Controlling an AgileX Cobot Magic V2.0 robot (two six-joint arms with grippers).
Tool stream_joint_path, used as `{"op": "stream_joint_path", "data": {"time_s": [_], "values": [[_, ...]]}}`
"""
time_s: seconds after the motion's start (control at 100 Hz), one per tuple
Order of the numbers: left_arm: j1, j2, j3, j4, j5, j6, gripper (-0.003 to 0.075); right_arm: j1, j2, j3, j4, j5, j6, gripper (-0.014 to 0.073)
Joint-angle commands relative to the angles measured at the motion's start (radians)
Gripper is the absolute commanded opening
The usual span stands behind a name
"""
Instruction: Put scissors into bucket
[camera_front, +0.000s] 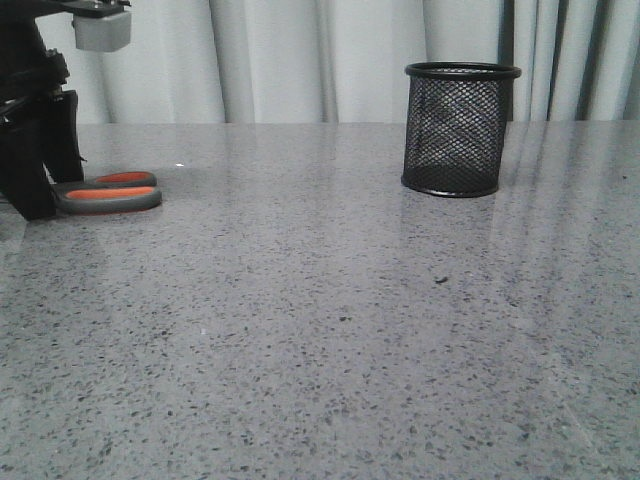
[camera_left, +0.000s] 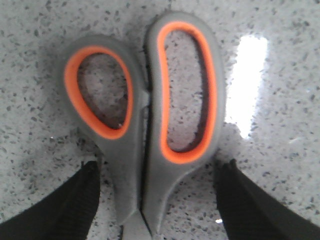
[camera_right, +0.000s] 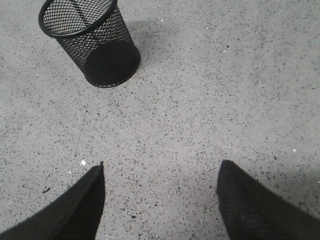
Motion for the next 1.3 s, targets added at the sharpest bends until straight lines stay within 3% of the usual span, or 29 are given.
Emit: {"op": "stream_joint_path", "data": {"time_s": [0.0, 0.55, 1.0, 1.29], "values": [[-0.008, -0.046, -0.032, -0.006, -0.023, 0.001, 0.0461, -0.003, 0.005, -0.036, 0.012, -0.052, -0.013, 0.0432], [-0.006, 0.006, -0.032, 0.024, 0.02, 0.013, 0.045, -0.002, 0.005, -0.036, 0.012, -0.05, -0.015, 0.0432], [-0.006, 0.023, -0.034, -0.003, 0.068, 0.035, -0.0007, -0.002, 0.005, -0.036, 0.012, -0.05, -0.015, 0.0432], [-0.006, -0.018, -0.133, -0.008, 0.068, -0.04, -0.0007, -0.002, 0.005, -0.036, 0.012, -0.042, -0.015, 0.0432]]}}
